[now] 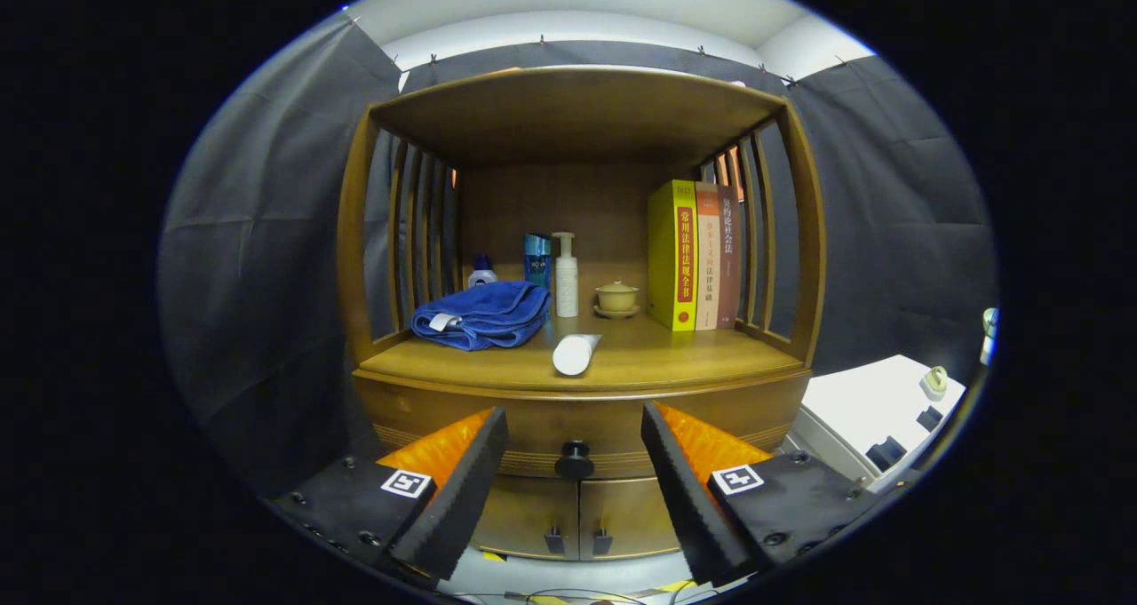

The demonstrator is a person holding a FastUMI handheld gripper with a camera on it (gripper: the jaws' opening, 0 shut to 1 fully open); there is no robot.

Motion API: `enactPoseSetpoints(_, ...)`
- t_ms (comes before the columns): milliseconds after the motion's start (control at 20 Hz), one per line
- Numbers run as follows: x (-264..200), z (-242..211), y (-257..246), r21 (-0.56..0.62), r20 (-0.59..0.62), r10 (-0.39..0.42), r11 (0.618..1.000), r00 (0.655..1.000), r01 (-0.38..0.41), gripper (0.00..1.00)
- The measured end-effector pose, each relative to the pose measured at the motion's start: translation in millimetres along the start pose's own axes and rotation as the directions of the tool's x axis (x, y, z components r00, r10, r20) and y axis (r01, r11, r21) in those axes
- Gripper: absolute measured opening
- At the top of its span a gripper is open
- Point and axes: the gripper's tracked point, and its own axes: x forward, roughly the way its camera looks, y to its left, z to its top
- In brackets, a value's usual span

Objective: Pull open the drawer, take out the items inside it, and place them on the countertop above the cabinet.

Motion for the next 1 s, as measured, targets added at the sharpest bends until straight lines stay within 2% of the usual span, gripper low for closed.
enactPoseSetpoints(350, -51, 25, -8, 0.036, 0.072, -0.040, 0.999, 0.997, 0.038, 0.99)
enactPoseSetpoints(1000, -75, 36, -11, 0.016, 0.108, -0.062, 0.998, 0.992, 0.061, 0.99)
